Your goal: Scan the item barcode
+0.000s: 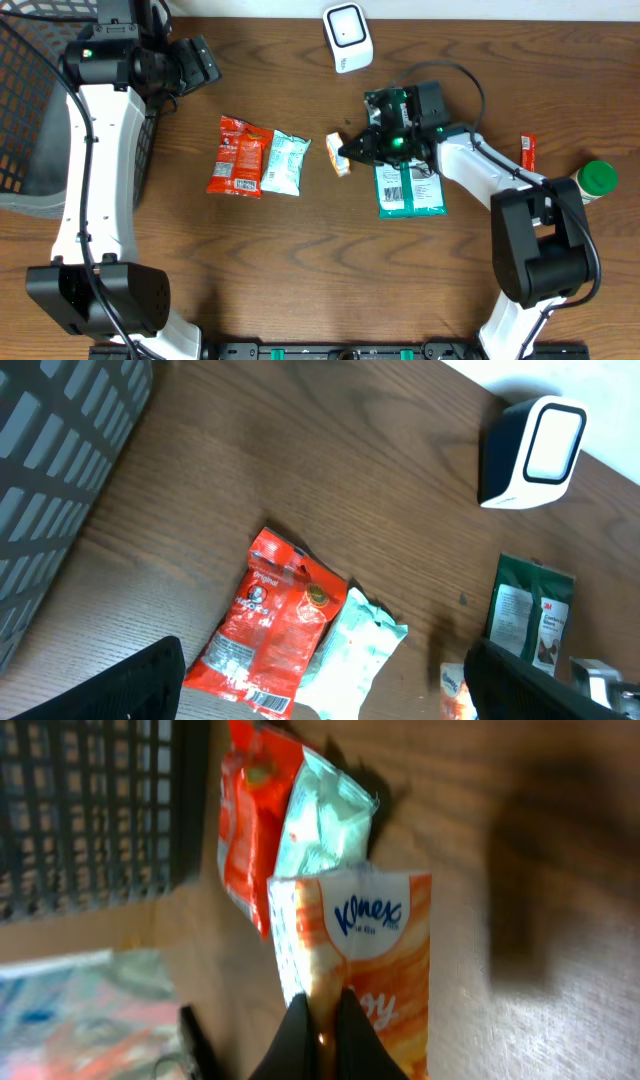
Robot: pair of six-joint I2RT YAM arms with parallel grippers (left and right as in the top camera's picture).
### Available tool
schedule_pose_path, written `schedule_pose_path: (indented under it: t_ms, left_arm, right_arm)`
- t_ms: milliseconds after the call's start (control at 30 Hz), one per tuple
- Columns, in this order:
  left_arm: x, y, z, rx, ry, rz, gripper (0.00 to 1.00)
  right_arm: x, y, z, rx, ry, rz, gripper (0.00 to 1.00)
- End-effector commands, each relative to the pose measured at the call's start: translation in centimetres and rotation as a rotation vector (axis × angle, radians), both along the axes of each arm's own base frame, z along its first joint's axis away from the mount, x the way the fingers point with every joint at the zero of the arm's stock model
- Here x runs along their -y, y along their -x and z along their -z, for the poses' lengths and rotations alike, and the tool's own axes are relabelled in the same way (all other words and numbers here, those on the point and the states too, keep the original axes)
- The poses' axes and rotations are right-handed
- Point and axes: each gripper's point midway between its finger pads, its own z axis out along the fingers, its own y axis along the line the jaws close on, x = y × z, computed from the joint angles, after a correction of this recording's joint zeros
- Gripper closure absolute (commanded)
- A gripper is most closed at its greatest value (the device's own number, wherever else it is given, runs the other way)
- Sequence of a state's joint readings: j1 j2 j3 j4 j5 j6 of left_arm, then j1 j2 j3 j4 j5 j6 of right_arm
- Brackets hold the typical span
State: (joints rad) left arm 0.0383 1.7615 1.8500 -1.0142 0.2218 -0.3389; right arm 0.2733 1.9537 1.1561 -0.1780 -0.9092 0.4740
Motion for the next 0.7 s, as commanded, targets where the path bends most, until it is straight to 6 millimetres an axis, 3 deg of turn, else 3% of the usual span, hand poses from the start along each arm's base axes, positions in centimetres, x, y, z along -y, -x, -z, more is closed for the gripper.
schedule_pose_path:
  t_ms: [0, 667]
  left_arm:
    - [-0.2, 0.0, -1.6, 0.041, -0.014, 0.005, 0.11]
    - [-0.2, 0.0, -1.6, 0.041, -0.014, 0.005, 0.10]
  right_arm:
    - [0.0, 1.3, 0.6, -0.085, -0.097, -0.015, 0.99]
    - [1.7, 1.3, 4.2, -0.061, 0.025, 0.059, 0.99]
